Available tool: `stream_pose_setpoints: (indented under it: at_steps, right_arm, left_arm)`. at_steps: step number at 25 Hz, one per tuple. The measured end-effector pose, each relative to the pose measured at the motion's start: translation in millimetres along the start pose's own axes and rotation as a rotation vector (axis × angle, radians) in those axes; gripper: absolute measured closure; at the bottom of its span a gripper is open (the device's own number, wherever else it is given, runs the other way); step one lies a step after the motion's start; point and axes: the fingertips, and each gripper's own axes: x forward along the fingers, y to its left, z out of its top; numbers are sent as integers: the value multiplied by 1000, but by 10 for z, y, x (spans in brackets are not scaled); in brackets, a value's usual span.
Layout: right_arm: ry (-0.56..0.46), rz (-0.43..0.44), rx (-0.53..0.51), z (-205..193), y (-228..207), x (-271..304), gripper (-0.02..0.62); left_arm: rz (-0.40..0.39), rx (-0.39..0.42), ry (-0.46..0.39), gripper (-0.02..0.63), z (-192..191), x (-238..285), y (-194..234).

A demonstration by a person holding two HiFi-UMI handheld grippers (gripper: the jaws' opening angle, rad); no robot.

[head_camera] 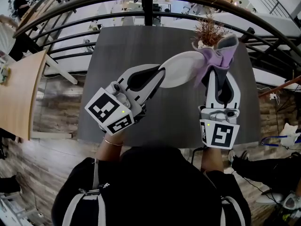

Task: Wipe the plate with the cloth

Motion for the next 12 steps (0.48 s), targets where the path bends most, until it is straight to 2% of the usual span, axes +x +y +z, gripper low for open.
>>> stream_pose_setpoints:
  at_steps: [7, 12]
  right_arm:
    - [-33, 27, 36, 93, 45, -17, 534]
    - [-97, 28, 75, 295, 5, -59, 534]
  left_arm:
    - [10, 7, -6, 589, 4, 25, 44]
    - [35, 23, 11, 589, -40, 37, 128]
